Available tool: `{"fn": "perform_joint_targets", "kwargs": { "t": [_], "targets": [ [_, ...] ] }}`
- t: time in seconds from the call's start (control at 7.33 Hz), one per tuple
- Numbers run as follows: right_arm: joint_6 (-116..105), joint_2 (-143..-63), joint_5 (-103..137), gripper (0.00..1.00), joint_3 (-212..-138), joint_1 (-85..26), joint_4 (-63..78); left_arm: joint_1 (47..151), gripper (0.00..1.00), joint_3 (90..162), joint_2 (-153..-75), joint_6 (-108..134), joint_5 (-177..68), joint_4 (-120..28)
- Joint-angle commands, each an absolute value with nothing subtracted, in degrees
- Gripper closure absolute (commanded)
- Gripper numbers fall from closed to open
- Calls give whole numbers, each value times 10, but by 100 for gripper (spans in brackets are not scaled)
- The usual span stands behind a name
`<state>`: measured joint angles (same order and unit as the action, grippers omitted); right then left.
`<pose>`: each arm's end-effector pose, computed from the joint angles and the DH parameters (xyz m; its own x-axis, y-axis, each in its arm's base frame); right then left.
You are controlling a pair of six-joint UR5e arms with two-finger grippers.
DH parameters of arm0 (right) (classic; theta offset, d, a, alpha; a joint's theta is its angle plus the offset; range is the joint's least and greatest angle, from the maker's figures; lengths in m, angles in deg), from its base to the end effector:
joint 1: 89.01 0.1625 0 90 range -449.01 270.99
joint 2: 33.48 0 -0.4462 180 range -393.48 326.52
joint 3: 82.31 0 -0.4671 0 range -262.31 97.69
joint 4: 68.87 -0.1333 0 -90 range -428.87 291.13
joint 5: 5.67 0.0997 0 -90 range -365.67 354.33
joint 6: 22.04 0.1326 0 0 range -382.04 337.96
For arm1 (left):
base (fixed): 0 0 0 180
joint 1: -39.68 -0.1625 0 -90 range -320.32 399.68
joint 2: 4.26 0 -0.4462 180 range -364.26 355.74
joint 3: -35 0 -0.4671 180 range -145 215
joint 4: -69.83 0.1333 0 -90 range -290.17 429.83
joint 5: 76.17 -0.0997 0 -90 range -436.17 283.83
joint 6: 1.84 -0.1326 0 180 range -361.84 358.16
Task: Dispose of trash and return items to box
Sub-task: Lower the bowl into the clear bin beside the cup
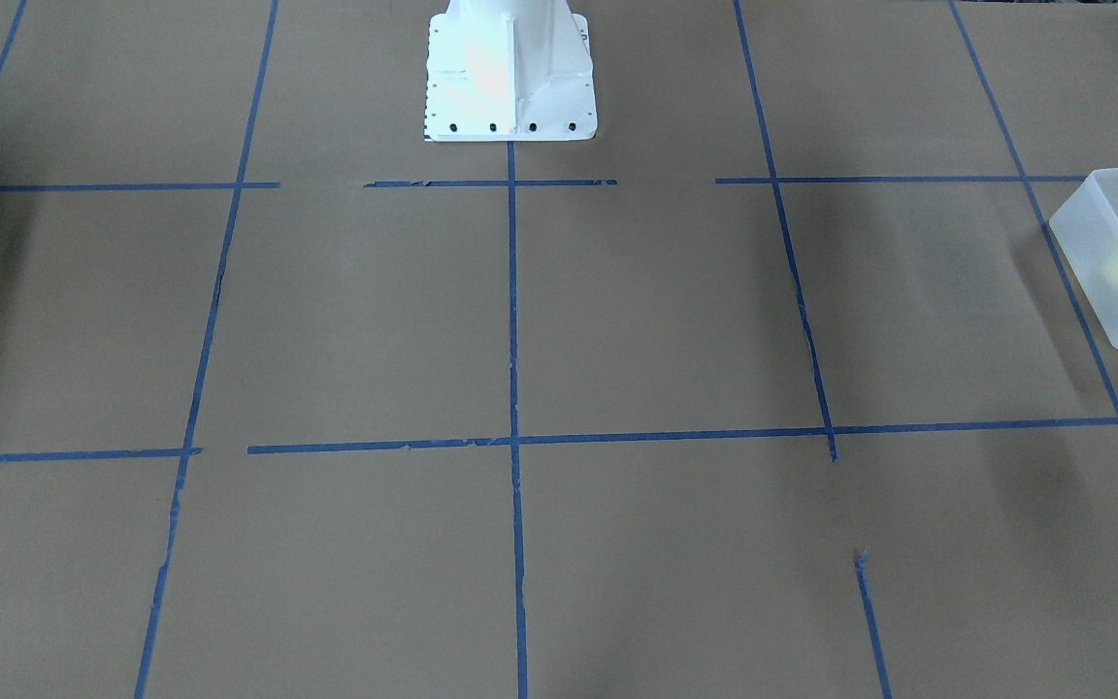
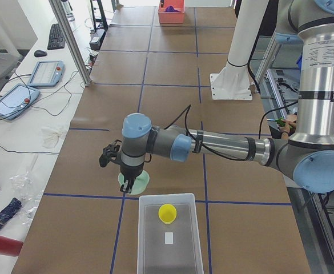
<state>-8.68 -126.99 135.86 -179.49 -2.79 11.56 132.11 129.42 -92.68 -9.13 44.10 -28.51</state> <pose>-0.0072 -0.5555 0.6354 0.6073 0.0105 0.7944 -0.0783 0.9958 0.0467 -0.0907 -0.5709 0.6784 0.8653 0.1849 -0.4659 -0.0688 0.9645 0.2551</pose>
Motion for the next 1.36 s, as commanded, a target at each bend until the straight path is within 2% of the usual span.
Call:
{"fn": "perform_joint_targets", "kwargs": {
  "t": [0.0, 0.27, 0.68, 0.82, 0.95, 1.23],
  "targets": [
    [-87, -1267, 1357, 0, -1795, -28, 116, 1378, 100, 1209, -886, -172, 440, -380],
    [-88, -1266, 1357, 0, -1794, -28, 116, 1380, 100, 1163, -815, -172, 439, -510],
    [-88, -1267, 1357, 0, -1793, -28, 116, 1379, 100, 1139, -805, -172, 438, -544],
    [-87, -1267, 1357, 0, -1793, -28, 116, 1379, 76, 1139, -805, -171, 438, -544],
    [-87, -1266, 1357, 0, -1793, -28, 116, 1379, 1, 1140, -806, -171, 438, -544],
    [-87, -1265, 1357, 0, -1793, -28, 116, 1381, 0, 1147, -810, -169, 439, -548]
  ]
}}
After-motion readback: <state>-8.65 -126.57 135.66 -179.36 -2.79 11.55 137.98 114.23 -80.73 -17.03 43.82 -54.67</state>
